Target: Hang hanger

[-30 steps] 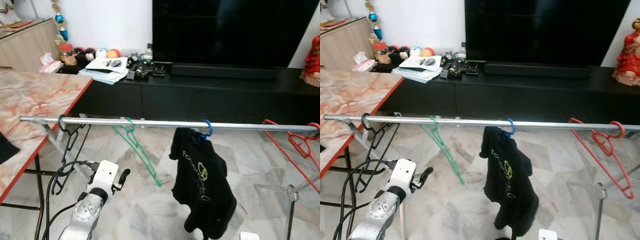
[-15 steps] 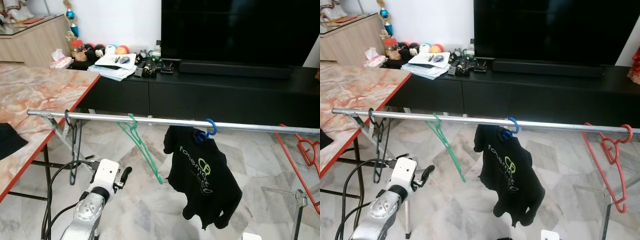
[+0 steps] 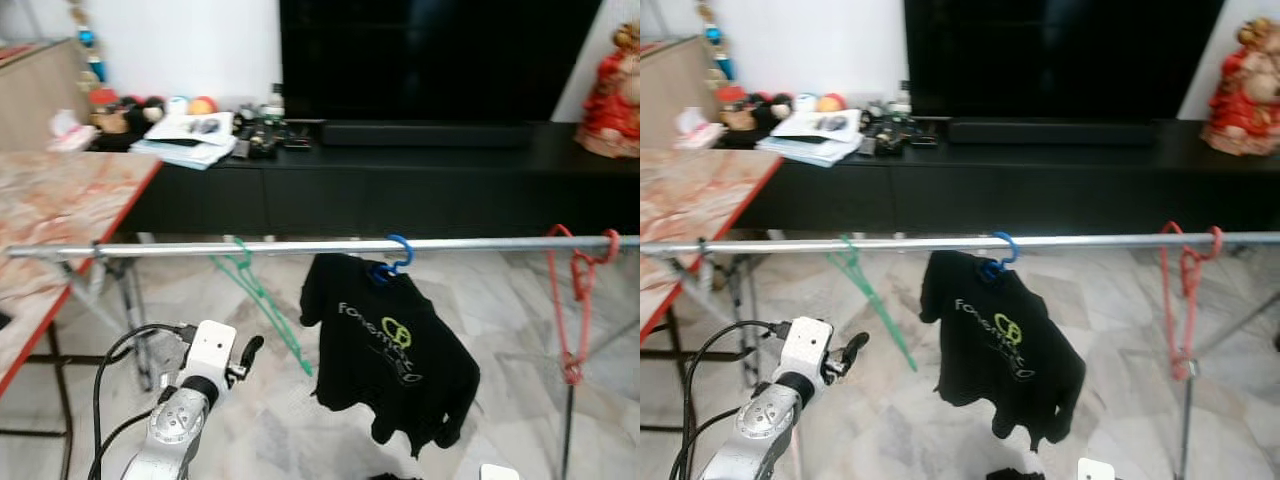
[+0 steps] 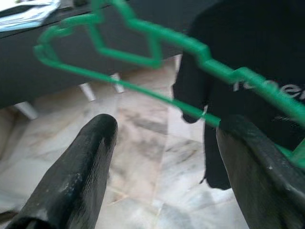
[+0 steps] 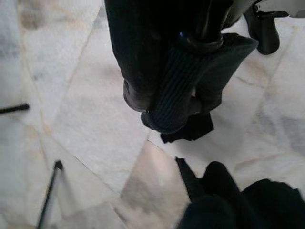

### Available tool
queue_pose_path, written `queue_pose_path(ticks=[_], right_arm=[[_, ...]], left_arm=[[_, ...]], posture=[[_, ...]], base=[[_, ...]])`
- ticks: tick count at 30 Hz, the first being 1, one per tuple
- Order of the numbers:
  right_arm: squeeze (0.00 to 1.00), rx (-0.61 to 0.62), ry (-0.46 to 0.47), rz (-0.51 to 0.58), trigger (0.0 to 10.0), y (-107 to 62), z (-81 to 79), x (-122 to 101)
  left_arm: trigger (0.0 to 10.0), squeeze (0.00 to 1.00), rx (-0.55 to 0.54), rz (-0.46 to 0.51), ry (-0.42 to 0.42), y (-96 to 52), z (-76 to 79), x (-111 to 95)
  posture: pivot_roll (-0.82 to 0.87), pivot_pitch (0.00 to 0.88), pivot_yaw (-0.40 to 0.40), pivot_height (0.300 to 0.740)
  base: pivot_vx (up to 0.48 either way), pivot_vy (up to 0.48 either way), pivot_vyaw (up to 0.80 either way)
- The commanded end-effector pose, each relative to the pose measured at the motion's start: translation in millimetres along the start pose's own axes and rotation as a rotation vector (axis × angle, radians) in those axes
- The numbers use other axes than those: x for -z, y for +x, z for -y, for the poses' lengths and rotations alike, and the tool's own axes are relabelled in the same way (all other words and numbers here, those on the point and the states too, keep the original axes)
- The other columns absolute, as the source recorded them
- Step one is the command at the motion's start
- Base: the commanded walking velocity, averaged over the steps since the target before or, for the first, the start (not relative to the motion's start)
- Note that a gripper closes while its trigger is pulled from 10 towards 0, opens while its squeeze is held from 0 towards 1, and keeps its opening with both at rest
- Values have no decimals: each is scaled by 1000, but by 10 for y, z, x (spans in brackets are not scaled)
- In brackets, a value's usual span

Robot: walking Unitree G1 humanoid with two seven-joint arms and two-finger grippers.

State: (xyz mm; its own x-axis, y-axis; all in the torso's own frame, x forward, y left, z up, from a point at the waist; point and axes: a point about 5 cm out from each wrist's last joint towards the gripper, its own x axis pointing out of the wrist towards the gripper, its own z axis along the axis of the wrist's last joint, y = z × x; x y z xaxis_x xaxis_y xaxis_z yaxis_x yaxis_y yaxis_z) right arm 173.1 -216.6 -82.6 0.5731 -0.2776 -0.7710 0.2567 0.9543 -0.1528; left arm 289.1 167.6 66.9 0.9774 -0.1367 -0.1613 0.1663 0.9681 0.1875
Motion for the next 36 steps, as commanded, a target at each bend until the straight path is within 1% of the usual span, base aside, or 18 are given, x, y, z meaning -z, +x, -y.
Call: queue_pose_path(ticks=[1,3,8,11,25,36], right_arm=[[0,-4,-3,18,10000,4,-4,-32],[0,-6,-5,18,10000,3,-5,-29],[0,-14,-7,29,10000,3,-10,-41],[0,-18,-4,34,10000,3,-13,-48],[0,-30,-18,29,10000,3,-11,-41],[0,-33,-20,27,10000,4,-2,-38]], left_arm=[[10000,0,-5,22,-9,0,-16,-52],[10000,0,-7,21,-33,-1,-8,-55],[10000,0,-2,28,-5,-5,-12,-63],[10000,0,2,25,4,-7,-11,-59],[10000,0,-7,20,-16,-34,-8,-47],[10000,0,-8,17,-17,-40,-12,-43]], posture=[[138,0,18,740],[136,0,20,740],[137,0,20,740],[138,0,20,740],[139,0,19,740],[141,0,18,740]], base=[[0,0,-775],[0,437,-775],[0,319,-717],[0,0,0],[0,0,0],[0,460,0]])
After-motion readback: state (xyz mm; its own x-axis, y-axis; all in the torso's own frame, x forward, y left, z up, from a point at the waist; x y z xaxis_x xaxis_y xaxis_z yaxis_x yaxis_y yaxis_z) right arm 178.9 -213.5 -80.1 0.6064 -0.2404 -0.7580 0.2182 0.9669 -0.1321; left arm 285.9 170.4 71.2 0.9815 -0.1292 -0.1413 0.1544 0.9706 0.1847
